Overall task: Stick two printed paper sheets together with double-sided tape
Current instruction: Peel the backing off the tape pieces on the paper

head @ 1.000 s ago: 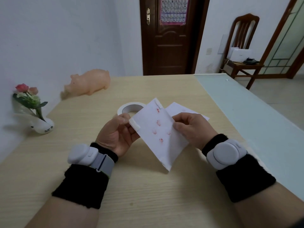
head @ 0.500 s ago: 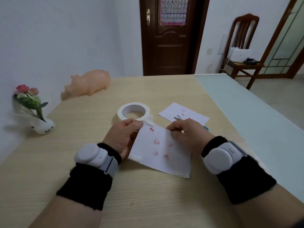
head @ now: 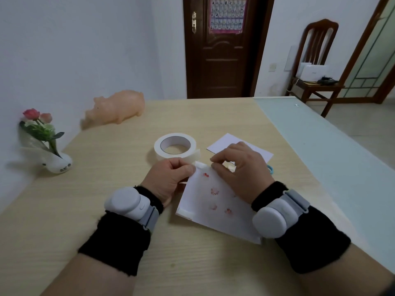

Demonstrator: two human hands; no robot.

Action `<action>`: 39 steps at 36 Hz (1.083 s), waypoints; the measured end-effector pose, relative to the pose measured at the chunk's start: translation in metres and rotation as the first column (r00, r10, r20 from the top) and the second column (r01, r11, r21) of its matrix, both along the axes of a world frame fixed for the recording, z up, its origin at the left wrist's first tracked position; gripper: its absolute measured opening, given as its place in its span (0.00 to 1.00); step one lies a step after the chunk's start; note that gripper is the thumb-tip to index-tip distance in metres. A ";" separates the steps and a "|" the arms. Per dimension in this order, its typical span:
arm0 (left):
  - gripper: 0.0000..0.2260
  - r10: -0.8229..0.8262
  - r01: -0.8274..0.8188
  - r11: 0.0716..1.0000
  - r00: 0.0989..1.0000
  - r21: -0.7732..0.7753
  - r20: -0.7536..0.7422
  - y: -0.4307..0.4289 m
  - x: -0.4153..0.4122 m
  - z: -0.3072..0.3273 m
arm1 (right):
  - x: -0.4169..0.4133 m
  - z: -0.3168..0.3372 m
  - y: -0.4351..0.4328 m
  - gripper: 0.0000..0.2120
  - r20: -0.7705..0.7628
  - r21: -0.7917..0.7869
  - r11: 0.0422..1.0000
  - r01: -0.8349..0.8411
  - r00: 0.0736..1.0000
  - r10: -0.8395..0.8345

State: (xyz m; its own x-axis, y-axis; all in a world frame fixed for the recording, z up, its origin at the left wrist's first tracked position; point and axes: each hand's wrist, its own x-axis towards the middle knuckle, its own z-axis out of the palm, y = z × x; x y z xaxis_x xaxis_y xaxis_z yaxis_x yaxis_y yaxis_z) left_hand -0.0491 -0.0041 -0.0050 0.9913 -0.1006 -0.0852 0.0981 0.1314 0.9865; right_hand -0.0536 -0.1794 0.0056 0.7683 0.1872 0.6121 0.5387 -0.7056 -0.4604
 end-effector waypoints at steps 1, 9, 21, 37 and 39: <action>0.10 -0.007 0.007 1.000 1.000 0.012 0.003 0.000 -0.001 0.000 | -0.001 -0.001 0.003 0.04 0.012 -0.010 1.000 -0.018 1.000 0.018; 0.06 -0.060 0.059 0.997 0.998 0.057 0.016 -0.004 -0.003 0.000 | -0.004 -0.004 0.010 0.02 -0.007 -0.025 0.998 -0.062 0.998 0.062; 0.09 -0.050 0.050 0.998 0.999 0.028 0.006 -0.004 -0.002 -0.001 | -0.005 -0.003 0.011 0.07 0.002 -0.075 0.993 -0.091 0.996 0.092; 0.09 -0.054 0.054 0.999 0.999 -0.001 0.006 -0.003 -0.001 -0.003 | -0.005 -0.003 0.010 0.02 -0.030 -0.078 0.992 -0.101 0.995 0.099; 0.08 -0.052 0.052 0.999 0.999 -0.002 0.005 -0.003 -0.001 -0.003 | -0.006 -0.002 0.011 0.01 -0.031 -0.063 0.993 -0.096 0.995 0.094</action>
State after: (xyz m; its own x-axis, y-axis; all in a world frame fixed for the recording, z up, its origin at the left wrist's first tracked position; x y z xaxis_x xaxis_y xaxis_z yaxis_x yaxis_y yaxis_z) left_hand -0.0503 -0.0076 -0.0081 0.9851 -0.1524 -0.0800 0.0999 0.1281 0.9867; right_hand -0.0591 -0.1686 0.0039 0.7619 0.2985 0.5748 0.5922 -0.6806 -0.4315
